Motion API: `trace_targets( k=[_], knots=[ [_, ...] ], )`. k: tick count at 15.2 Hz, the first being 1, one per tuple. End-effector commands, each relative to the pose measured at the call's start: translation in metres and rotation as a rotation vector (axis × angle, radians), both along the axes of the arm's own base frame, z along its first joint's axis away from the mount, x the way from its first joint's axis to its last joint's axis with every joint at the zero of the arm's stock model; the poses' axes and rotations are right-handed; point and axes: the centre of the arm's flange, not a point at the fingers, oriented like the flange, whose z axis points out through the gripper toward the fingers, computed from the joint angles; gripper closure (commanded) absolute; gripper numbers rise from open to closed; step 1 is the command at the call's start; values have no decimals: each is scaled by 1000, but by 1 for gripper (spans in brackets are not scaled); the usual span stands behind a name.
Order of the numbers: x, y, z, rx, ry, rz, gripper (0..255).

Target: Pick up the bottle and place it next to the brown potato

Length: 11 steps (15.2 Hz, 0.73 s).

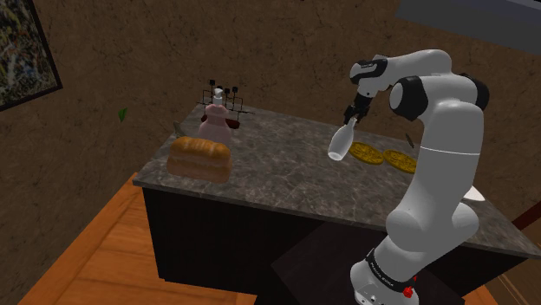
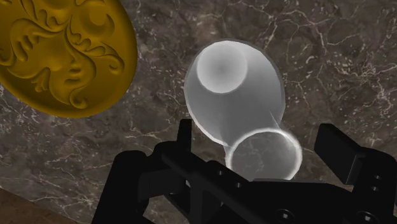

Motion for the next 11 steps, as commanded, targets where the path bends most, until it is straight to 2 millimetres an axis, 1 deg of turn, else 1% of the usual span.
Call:
trace_targets(
  k=[1,2,3,11],
  knots=[
    [0,0,0,0,0,0,0],
    [0,0,0,0,0,0,0],
    [0,0,0,0,0,0,255],
    [0,0,0,0,0,0,255]
  ],
)
